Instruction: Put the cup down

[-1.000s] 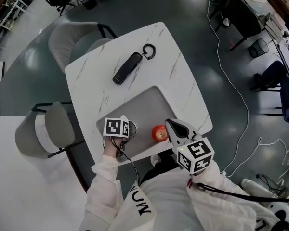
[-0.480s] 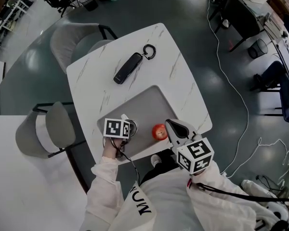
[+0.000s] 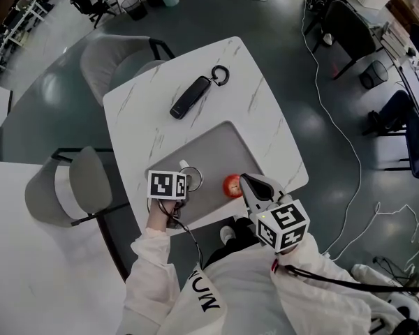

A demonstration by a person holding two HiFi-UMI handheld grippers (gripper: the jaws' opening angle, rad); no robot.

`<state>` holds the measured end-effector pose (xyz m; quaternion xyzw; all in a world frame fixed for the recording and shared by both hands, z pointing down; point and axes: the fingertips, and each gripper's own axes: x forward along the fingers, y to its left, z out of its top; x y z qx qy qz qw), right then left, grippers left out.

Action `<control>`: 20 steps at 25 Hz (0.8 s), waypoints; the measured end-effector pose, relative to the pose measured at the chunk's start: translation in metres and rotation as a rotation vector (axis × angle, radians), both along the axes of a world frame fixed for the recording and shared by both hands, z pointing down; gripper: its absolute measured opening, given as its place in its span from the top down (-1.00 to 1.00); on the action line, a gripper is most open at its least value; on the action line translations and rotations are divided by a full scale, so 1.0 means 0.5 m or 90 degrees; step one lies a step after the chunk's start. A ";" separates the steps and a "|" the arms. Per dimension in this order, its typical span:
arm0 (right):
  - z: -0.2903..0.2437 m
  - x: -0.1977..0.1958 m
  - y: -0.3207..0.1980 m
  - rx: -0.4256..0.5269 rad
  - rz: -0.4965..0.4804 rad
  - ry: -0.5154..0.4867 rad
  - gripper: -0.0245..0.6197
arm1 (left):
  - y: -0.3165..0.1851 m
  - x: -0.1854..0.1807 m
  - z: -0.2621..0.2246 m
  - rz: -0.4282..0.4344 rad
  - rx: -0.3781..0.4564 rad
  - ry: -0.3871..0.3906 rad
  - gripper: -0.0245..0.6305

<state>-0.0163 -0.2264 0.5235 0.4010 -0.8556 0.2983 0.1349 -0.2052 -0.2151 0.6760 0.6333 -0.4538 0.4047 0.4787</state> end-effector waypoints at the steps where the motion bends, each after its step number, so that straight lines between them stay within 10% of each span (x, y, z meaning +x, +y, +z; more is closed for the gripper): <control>1: -0.004 -0.001 0.005 0.003 -0.001 -0.001 0.91 | 0.002 0.000 -0.009 -0.007 0.008 0.004 0.41; 12: -0.055 -0.031 0.075 0.033 -0.022 -0.010 0.91 | 0.041 -0.022 -0.106 -0.034 0.104 0.004 0.41; 20: -0.090 -0.062 0.129 0.063 -0.049 -0.007 0.91 | 0.061 -0.031 -0.207 -0.066 0.267 0.046 0.42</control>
